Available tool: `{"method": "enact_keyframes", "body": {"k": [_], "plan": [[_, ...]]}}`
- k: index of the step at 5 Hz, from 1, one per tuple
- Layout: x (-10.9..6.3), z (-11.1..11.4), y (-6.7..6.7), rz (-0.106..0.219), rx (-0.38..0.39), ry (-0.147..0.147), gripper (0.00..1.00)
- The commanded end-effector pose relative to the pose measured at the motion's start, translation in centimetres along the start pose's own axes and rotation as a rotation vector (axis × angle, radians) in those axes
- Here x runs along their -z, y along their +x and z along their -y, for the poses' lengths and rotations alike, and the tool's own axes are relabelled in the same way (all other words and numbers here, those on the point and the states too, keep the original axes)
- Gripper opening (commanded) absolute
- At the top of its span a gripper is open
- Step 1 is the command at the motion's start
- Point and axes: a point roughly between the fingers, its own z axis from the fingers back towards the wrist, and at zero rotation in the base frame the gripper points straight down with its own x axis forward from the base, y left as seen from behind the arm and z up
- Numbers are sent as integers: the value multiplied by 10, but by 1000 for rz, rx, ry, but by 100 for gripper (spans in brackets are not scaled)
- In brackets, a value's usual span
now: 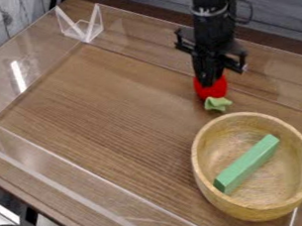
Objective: Move the red object to the left side of the table
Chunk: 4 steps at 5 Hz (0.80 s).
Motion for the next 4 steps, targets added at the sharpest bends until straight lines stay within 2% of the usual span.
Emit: {"method": "enact_keyframes", "body": {"k": [1,2,3,4], "plan": [[-50,-6,9,124,-7,11,0],[-82,-8,10,189,-14,13,0],[-105,-24,9,231,-44,19,0],[-97,-25,6,222,-39,13,0]]}}
